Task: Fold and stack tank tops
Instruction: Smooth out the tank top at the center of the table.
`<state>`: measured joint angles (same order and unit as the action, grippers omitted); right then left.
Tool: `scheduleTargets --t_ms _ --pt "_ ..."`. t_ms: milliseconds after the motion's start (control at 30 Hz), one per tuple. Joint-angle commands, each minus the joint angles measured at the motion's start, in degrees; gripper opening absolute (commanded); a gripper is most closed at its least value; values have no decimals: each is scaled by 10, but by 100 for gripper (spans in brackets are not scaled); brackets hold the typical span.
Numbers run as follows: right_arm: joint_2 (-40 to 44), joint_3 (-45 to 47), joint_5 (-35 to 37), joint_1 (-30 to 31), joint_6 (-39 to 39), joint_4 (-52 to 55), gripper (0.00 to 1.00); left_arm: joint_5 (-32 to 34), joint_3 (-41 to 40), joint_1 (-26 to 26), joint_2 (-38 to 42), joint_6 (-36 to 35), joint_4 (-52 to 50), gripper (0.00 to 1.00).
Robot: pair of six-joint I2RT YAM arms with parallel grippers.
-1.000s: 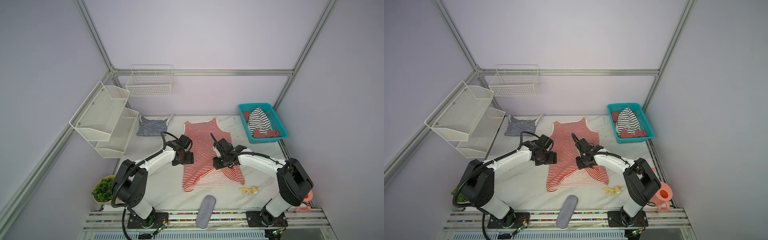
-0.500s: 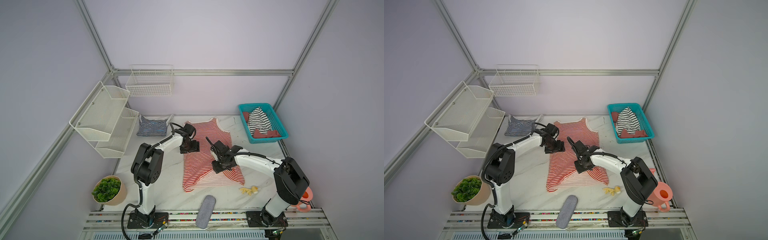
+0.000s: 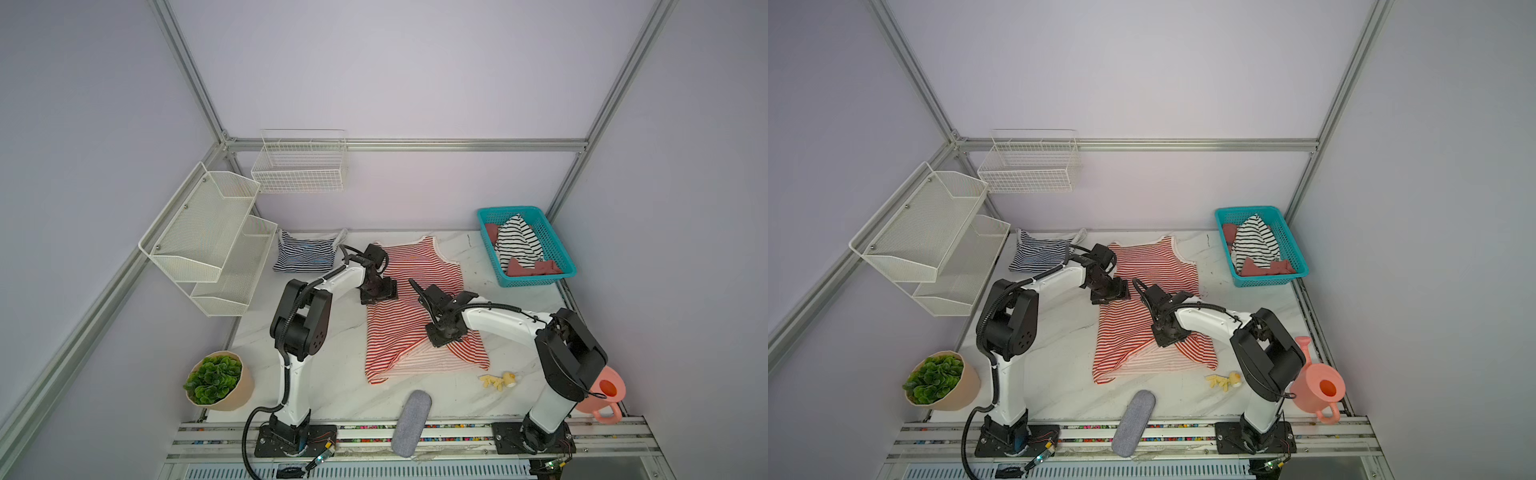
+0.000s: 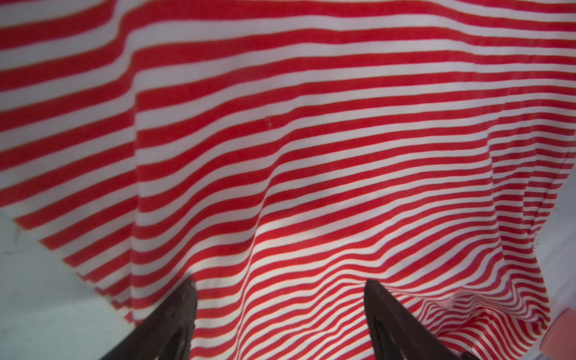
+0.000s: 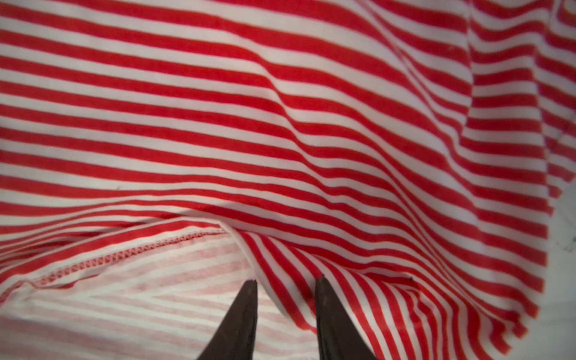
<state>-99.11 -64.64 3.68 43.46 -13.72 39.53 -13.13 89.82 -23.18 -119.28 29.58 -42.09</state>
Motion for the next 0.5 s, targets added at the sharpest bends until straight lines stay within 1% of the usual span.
scheduleTargets --t_ms 0,200,367,433,467 --pt "-7 -11 18 5 -7 22 34 -14 47 7 -1 -16 -2 83" --pt "-13 -11 30 7 -11 26 32 -21 55 10 -13 -21 -2 83" --pt "-18 -13 41 7 -17 28 19 -25 58 14 -20 -22 -2 83" --pt "-20 -15 44 7 -19 31 13 -26 59 16 -21 -24 -2 83" --pt "-21 -17 45 7 -19 33 7 -25 59 17 -22 -25 -2 83"
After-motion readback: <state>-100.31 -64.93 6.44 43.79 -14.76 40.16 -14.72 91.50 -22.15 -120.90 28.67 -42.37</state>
